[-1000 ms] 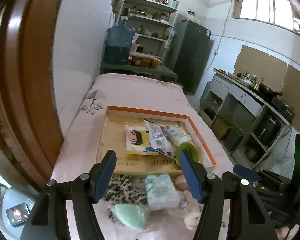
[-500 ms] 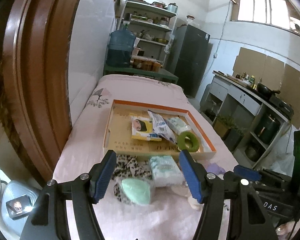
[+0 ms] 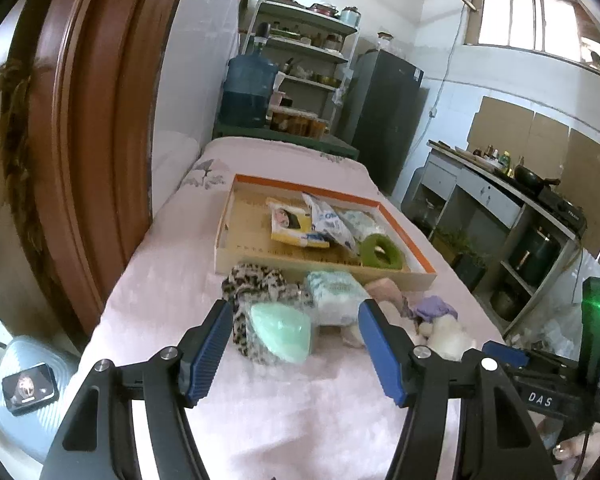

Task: Organize soft objects
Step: 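Grasp the green soap in clear bag with the left tool while the right tool grasps the purple-hat bunny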

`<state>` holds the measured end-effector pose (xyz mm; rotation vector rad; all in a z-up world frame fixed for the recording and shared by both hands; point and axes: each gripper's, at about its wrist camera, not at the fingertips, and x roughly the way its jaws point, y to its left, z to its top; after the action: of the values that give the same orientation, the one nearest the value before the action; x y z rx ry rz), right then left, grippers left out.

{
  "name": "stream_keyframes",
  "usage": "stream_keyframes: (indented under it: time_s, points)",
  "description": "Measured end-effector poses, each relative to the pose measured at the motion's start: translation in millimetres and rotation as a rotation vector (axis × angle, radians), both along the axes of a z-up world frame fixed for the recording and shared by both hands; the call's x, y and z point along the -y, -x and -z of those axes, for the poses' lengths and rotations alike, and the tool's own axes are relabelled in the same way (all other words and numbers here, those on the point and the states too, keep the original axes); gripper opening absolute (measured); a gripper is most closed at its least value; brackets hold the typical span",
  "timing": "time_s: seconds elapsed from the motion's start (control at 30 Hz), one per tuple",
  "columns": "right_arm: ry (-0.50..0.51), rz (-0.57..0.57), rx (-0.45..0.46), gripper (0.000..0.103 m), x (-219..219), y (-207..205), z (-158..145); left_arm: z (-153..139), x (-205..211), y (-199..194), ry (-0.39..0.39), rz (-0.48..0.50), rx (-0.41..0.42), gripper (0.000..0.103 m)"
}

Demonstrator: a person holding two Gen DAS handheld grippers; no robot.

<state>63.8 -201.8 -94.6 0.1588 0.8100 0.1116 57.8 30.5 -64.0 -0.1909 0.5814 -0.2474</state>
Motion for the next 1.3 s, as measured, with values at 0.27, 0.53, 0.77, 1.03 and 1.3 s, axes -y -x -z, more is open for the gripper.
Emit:
stream_keyframes:
  time_s: [0.27, 0.53, 0.77, 1.03, 1.3]
  points:
    - [-0.12, 0.051, -0.021, 0.074, 17.5, -16.2, 4.1, 15.5, 3.5, 1.7, -0.003, 0.005, -0.022, 0.065]
    - [-0.235, 0.124, -0.072, 0.074, 26.5, -43.5, 17.0, 28.1, 13.1, -12.3, -0.028, 0.001, -0.051, 0.065]
    - [-0.224, 0.126, -0.092, 0.074, 24.5, -55.7, 27.6, 40.6, 13.5, -35.3, -0.016, -0.004, -0.093, 0.065]
    - [-0.14, 0.101, -0.082, 0.072, 13.9, -58.4, 29.4, 56.8, 11.2, -50.0, 0.031, 0.011, -0.168, 0.052]
    - [-0.088, 0.072, -0.075, 0.046, 3.2, -54.9, 30.1, 55.3, 11.5, -45.5, 0.036, 0.014, -0.147, 0.046]
